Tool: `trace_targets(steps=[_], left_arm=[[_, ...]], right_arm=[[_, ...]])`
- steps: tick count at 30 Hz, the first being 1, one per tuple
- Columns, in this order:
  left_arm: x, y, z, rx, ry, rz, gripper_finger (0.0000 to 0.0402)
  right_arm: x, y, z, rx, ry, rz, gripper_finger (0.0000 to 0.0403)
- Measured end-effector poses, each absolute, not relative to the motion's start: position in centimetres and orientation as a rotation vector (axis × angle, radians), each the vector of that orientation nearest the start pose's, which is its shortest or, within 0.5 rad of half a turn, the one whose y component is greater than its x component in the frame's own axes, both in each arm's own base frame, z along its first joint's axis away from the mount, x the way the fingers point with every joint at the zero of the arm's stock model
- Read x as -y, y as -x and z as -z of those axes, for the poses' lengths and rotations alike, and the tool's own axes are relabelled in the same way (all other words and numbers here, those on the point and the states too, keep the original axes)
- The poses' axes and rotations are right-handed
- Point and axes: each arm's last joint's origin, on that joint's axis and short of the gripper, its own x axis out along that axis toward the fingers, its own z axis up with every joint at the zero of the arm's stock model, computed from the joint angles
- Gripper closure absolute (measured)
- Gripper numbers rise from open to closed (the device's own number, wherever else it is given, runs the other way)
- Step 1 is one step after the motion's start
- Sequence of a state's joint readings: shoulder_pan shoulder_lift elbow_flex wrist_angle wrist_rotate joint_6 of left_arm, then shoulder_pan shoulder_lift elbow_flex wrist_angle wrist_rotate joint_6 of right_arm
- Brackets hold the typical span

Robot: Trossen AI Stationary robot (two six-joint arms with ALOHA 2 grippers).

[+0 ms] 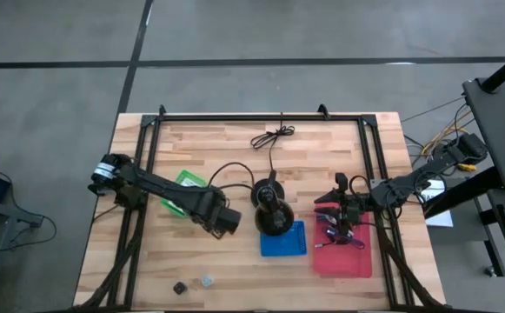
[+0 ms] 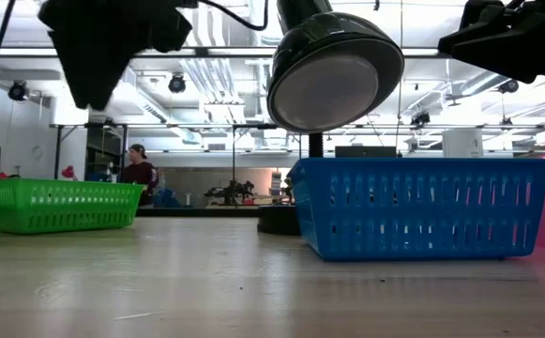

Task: Pick and place items into bin
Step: Put the black charger adapter into the blue bin

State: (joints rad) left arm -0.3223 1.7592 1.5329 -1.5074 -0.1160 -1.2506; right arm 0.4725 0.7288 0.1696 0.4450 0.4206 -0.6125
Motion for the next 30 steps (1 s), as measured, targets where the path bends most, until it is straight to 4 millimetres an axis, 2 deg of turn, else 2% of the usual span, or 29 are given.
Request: trace_targets(steps=[6, 12, 17, 22, 27, 30], left_arm=[[11.4, -30.2, -27.7, -1.59, 0.947, -0.671, 0.0214], [15.1, -30.4, -28.1, -1.596, 1.104, -0.503, 0.0214], [18.6, -29.0, -28.2, -1.607, 1.154, -0.51, 0.0214], [21.3, -27.1, -27.9, -1.631, 1.194, -0.624, 0.0214], [22.7, -25.5, -27.0, -1.592, 1.167, -0.725, 0.0214], [23.5, -24.8, -26.7, -1.555, 1.131, -0.715, 0.0214]], right_arm=[[-6.1, -14.4, -18.9, -0.084, 0.661, -0.082, 0.0291], [-6.1, -14.4, -18.9, -0.084, 0.661, -0.082, 0.0291], [-6.1, -14.4, -18.9, -0.084, 0.662, -0.082, 0.0291], [-6.1, -14.4, -18.9, -0.085, 0.661, -0.082, 0.0291], [-6.1, -14.4, -18.9, -0.084, 0.658, -0.082, 0.0291], [-6.1, -14.4, -18.9, -0.085, 0.657, -0.082, 0.0291]])
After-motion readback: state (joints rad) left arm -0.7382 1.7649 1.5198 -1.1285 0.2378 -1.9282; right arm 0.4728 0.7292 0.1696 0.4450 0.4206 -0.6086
